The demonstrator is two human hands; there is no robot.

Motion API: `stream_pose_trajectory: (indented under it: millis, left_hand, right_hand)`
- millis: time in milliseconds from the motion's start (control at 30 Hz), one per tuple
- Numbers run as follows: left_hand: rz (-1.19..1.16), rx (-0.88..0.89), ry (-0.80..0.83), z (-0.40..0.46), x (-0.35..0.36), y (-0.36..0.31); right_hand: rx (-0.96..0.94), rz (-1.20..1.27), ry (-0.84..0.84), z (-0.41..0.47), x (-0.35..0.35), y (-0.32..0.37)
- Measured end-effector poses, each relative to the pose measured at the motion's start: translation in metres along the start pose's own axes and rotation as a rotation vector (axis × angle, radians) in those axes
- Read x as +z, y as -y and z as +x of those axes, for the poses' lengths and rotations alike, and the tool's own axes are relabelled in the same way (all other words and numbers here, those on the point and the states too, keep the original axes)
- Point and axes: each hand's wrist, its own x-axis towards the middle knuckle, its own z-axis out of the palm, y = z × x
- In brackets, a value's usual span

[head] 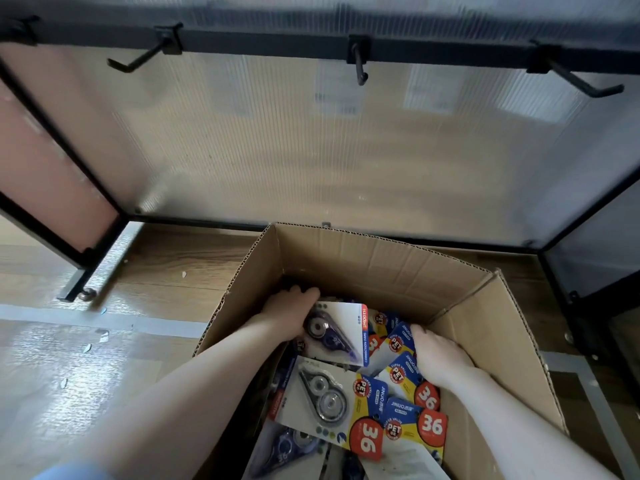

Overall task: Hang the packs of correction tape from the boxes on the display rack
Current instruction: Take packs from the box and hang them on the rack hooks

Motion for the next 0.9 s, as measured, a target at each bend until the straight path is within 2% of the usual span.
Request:
stream_pose_trajectory:
  millis: [200,300,500,733,900]
  left_hand:
    - [-0.157,-0.044,-0.034,-0.011,-0.020,0.005]
    - [-0.138,0.005,-0.044,-0.020,-0.033,0.001]
    - [-0.048,0.097,-0.176,-0.047,-0.062,-0.003]
    - [-0.140,0.112,-0.253,-0.071,-0.086,-0.001]
    - [-0.112,0.151,-0.320,-0.086,-0.098,-0.002]
  right_hand:
    - [-0.034,-0.034,-0.091,-0.003,-0.008,0.000]
    - [-0.021,0.001,-0.088,-0.008,-0.020,0.002]
    - [-0.052,0.001,-0.110,-0.030,-0.049,0.008]
    - [-0.079,-0.003,-0.182,-0.057,-0.075,0.009]
    - [-0.088,0.043,-0.287,-0.070,-0.092,0.010]
